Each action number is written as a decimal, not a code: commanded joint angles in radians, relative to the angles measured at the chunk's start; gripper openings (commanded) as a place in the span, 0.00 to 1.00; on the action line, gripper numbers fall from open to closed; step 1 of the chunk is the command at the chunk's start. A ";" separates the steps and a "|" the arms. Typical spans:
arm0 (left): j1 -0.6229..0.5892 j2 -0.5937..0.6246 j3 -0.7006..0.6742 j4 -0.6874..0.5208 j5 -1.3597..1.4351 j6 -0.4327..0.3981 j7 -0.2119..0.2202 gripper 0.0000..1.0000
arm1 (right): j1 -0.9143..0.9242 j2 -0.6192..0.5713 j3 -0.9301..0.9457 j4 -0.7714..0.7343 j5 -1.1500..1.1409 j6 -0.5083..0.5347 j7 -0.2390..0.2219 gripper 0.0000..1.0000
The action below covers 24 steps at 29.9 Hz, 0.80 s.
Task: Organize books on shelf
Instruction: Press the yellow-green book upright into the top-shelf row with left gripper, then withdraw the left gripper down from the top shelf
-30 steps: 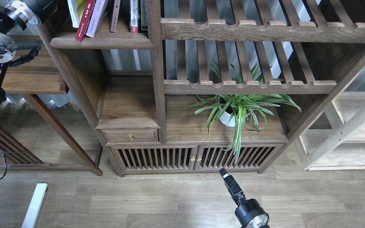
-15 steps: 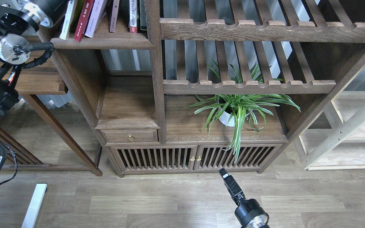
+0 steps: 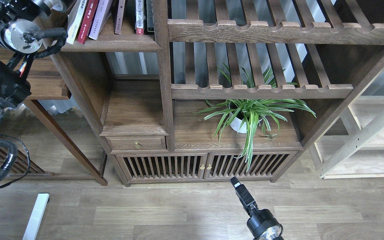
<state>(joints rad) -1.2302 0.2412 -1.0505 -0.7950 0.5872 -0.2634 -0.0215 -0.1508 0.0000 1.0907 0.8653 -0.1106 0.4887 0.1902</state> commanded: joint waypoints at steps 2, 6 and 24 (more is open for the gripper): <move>-0.009 0.009 -0.017 -0.024 -0.003 0.001 -0.001 0.35 | 0.000 0.000 0.000 0.000 -0.001 0.000 -0.001 0.99; -0.009 0.019 -0.048 -0.070 -0.003 0.001 0.011 0.35 | 0.002 0.000 0.000 0.000 -0.001 0.000 -0.001 0.99; 0.385 0.250 -0.222 -0.568 -0.190 -0.013 0.037 0.35 | 0.026 0.000 0.006 -0.002 0.009 0.000 -0.001 0.99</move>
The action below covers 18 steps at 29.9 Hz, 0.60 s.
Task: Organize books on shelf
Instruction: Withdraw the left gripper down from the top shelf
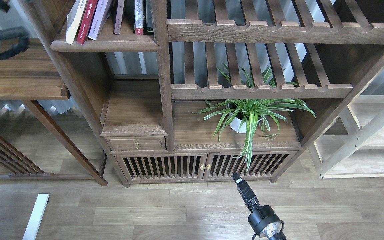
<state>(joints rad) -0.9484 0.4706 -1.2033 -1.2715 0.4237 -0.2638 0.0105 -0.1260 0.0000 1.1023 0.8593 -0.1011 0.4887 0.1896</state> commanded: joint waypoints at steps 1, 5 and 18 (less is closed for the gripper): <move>0.137 0.023 -0.085 -0.121 -0.033 -0.014 0.005 0.35 | 0.002 0.000 -0.007 0.006 0.000 0.000 -0.001 0.99; 0.293 0.022 -0.168 -0.193 -0.068 -0.087 0.008 0.35 | -0.007 0.000 -0.021 0.099 -0.008 -0.022 -0.006 0.99; 0.608 -0.015 -0.228 -0.195 -0.181 -0.225 0.011 0.36 | 0.035 0.000 -0.042 0.346 -0.011 -0.220 -0.010 0.99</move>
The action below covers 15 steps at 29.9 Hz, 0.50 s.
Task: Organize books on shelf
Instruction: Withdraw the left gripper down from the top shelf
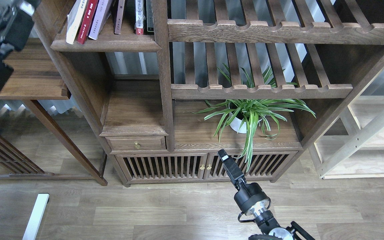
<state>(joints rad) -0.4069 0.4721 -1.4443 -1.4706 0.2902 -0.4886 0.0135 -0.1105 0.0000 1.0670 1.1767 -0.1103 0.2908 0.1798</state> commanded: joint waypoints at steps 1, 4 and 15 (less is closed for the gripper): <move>0.092 -0.027 0.016 0.015 -0.071 0.000 0.016 0.36 | 0.032 0.000 -0.009 0.038 -0.002 -0.028 0.000 0.99; 0.149 -0.056 0.033 0.024 -0.123 0.000 0.066 0.36 | 0.077 0.000 -0.009 0.050 -0.002 -0.061 0.000 0.99; 0.226 -0.145 0.166 0.125 -0.138 0.000 0.129 0.47 | 0.170 0.000 0.008 0.098 0.000 -0.125 0.000 0.99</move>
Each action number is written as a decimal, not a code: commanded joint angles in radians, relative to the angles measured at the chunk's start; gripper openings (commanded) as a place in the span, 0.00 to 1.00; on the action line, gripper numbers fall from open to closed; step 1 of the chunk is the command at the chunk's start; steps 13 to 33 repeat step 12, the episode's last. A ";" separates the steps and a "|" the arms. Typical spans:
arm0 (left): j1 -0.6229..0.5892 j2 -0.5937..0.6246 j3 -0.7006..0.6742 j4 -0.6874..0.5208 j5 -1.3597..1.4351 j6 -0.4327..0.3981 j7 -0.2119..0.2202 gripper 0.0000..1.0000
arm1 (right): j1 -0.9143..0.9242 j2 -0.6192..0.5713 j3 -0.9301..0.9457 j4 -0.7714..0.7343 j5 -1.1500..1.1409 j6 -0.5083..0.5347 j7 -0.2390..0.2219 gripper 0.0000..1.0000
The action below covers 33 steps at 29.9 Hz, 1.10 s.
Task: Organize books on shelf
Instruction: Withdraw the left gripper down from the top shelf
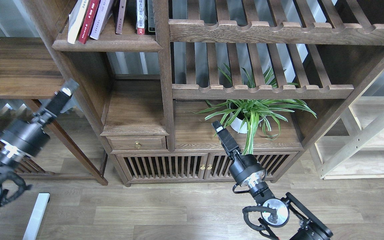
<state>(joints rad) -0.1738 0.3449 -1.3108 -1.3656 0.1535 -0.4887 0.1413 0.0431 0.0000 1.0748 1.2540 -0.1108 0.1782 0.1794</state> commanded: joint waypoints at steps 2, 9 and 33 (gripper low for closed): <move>-0.021 -0.029 0.039 0.036 -0.002 0.000 0.001 0.48 | 0.027 0.000 0.004 0.045 0.000 -0.016 0.000 0.99; -0.070 -0.066 0.068 0.046 -0.002 0.000 0.003 0.50 | 0.089 0.000 0.004 0.050 0.000 0.014 0.000 0.99; -0.073 -0.066 0.070 0.052 -0.002 0.000 0.003 0.50 | 0.093 0.000 0.004 0.050 0.000 0.015 0.000 0.99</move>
